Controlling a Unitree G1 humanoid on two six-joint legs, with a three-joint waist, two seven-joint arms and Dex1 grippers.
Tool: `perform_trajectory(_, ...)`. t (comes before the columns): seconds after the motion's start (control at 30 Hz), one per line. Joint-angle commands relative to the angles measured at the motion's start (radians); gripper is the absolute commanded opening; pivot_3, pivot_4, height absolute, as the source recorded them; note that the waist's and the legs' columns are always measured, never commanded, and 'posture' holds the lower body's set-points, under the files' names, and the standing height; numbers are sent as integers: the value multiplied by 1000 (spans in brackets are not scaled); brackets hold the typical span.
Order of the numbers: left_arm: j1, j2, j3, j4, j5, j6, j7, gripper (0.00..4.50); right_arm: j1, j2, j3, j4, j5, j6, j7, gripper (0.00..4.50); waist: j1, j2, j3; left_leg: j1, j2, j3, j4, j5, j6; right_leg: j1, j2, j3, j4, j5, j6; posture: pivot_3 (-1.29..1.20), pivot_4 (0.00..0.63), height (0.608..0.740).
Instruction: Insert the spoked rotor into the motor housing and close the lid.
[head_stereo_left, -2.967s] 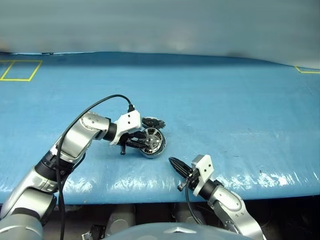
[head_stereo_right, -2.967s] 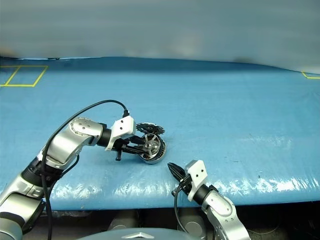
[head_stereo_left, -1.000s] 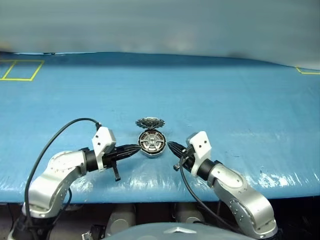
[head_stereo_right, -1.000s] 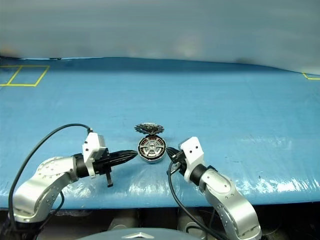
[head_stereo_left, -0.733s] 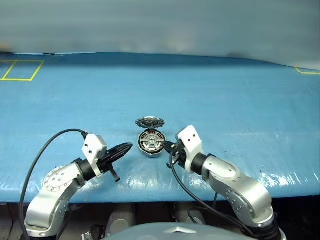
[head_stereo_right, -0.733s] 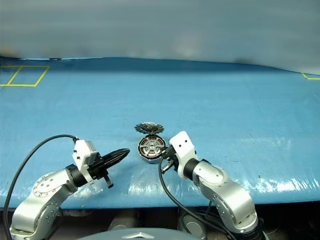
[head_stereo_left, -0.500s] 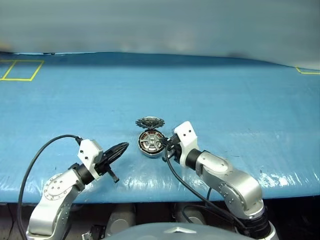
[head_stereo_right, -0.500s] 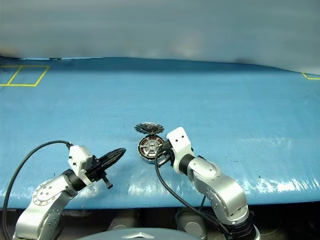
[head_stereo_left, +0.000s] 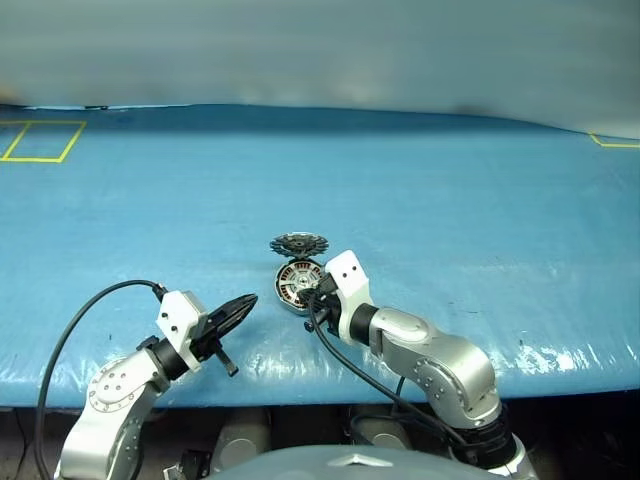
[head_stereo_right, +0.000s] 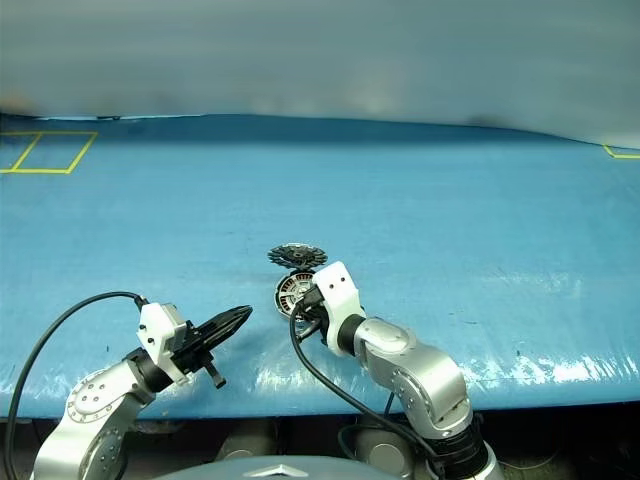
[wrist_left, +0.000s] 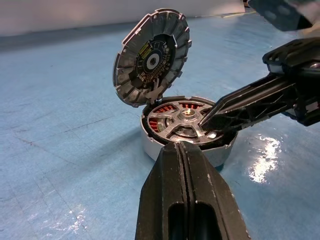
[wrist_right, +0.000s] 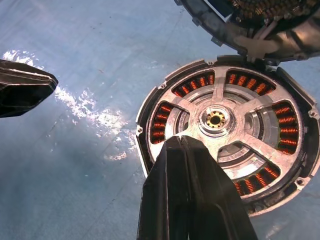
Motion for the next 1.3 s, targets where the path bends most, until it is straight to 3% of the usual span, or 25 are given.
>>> perform_trajectory(0.03,17,-27,-15,18,14,-79,5,28,-14,12,4,26,-15,-33,-3,0,-4,0,0,0,0,0,0,0,0,0,0,0,0,0,0,0,150,740)
perform_trajectory(0.23,22,-44,-30,52,14,-125,-2,28,-10,8,6,11,-12,-29,4,0,-8,0,0,0,0,0,0,0,0,0,0,0,0,0,0,0,150,740)
perform_trajectory(0.5,1,-33,-22,43,-20,-103,-6,28,-22,-1,-71,-141,104,51,50,0,-9,0,0,-1,0,0,-1,0,0,-1,0,0,0,0,0,0,150,740)
perform_trajectory(0.67,-18,-32,-17,45,-24,-111,4,28,-115,-179,-125,-195,79,182,46,0,-10,1,1,-1,0,0,0,0,0,-1,-1,0,-1,0,0,0,150,740)
perform_trajectory(0.83,-8,-31,-38,65,-9,-136,-13,28,-257,-259,-190,-112,21,332,-23,0,-11,1,1,-1,0,0,-1,0,0,-1,0,0,-1,0,0,0,150,740)
perform_trajectory(1.0,3,-44,-58,92,9,-176,-16,28,-394,-297,-94,59,-100,124,-19,0,-19,1,1,-1,0,1,-2,0,0,-2,0,0,-1,1,0,0,150,740)
perform_trajectory(1.13,18,-52,-76,110,23,-206,-8,28,-482,-289,-16,236,-168,-156,89,0,-22,1,1,-2,0,1,-3,-1,1,-2,0,0,-2,2,2,0,150,740)
perform_trajectory(1.3,28,-59,-77,115,19,-212,-6,28,-592,-241,-6,460,-172,-351,240,0,-24,2,2,-2,0,1,-2,-1,2,-2,0,0,-2,5,-1,0,150,740)
